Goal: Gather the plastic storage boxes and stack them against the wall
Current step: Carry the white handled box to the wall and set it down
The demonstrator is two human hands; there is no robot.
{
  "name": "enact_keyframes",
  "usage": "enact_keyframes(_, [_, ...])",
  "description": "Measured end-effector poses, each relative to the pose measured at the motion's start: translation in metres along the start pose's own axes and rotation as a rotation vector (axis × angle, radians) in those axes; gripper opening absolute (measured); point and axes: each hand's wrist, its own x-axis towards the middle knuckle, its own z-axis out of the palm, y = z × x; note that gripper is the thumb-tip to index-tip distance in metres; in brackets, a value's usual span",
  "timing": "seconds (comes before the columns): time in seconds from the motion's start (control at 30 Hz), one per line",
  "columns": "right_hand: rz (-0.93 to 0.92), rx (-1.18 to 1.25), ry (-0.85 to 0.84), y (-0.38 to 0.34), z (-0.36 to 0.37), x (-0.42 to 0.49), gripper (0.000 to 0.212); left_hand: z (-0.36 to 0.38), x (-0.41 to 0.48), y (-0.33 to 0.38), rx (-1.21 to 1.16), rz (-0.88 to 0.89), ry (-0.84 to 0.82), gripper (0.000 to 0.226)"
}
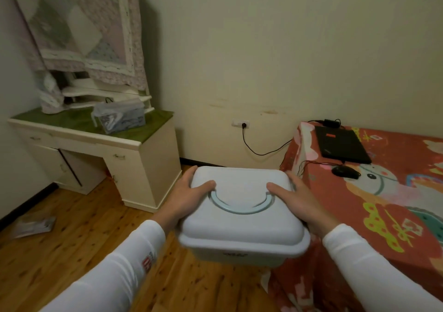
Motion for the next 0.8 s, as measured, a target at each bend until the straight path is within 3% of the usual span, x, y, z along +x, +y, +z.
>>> enact_keyframes(0.17, [0.011, -0.014, -0.037, -0.020, 0.018, 0.075, 0.080, -0.015, 0.065, 0.007, -0.008, -0.017, 0.029, 0.077])
enact_keyframes(0.3, [0.000, 0.004, -0.063, -0.032, 0.034, 0.118, 0.074, -0.029, 0.110, 0.010, 0.011, -0.014, 0.036, 0.076])
enact_keyframes(0.8, [0.051, -0.045, 0.030, -0.098, 0.148, 0.310, 0.078, -0.125, 0.347, -0.005, -0.052, 0.047, -0.027, 0.077])
